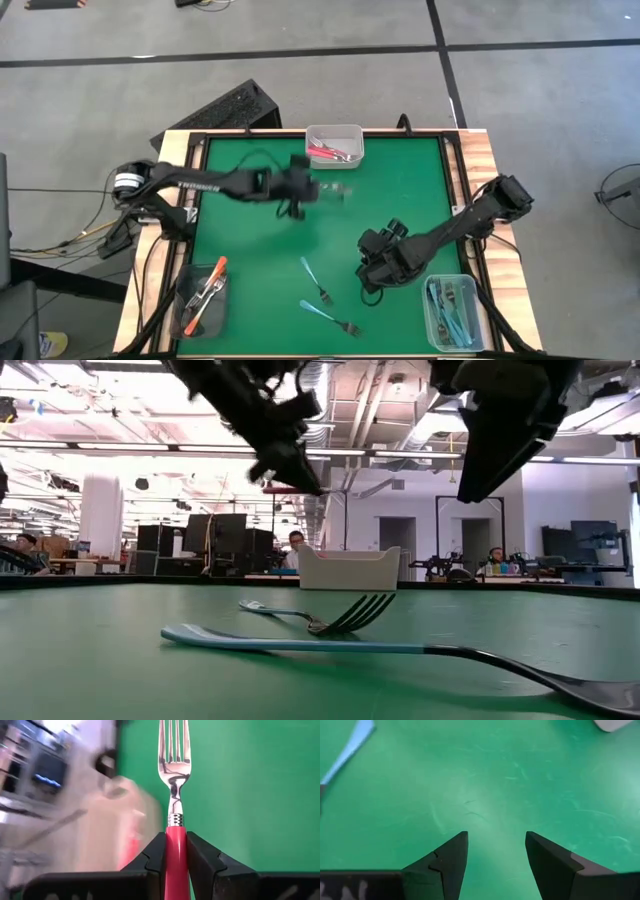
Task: Sort silverware by color (type)
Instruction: Put the pink fork into the white bin, then put the blue fork into the transparent bin
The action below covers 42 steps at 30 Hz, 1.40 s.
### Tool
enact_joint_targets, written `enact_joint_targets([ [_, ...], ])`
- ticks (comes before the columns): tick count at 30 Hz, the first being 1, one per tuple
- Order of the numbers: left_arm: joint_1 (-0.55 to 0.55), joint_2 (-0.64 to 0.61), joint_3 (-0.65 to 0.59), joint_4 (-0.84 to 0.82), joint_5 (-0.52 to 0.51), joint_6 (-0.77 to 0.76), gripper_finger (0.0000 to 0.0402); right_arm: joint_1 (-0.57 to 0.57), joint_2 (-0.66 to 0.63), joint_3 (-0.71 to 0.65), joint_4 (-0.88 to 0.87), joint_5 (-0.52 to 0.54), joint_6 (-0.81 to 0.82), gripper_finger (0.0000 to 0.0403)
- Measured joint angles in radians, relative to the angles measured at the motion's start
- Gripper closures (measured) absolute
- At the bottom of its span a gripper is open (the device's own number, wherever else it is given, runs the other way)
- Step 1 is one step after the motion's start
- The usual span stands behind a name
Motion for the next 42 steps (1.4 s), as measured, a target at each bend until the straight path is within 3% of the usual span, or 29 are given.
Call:
enact_joint_targets([
  [4,0.170,0.038,0.014,0.121,0.115,0.139,0.0361,-0.018,0.000,0.000,-0.022,0.003,0.000,0.0179],
  [8,0.296,0.114,0.082,0.123,0.169,0.191,0.0361,-0.022,0.000,0.000,-0.017,0.032,0.000,0.0179],
  [16,0.391,0.296,0.278,0.039,0.171,0.205,0.0353,-0.036,0.000,0.000,0.019,0.061,0.001,0.0179],
  [22,0.388,0.329,0.363,-0.093,0.172,0.128,0.0284,-0.030,0.000,0.000,0.072,0.059,0.009,0.0179],
  [28,0.375,0.265,0.364,-0.188,0.158,-0.020,0.0218,-0.005,0.000,0.000,0.100,0.055,0.071,0.0179],
  [32,0.353,0.183,0.301,-0.273,0.285,-0.150,0.0210,0.029,0.009,-0.001,0.177,0.045,0.095,0.0179],
  [35,0.295,0.094,0.188,-0.237,0.369,-0.203,0.0220,0.051,0.030,0.000,0.311,0.023,0.046,0.0179],
  [42,0.024,-0.149,-0.126,-0.040,0.341,-0.321,0.0250,0.077,0.140,0.000,0.645,-0.026,-0.118,0.0179],
])
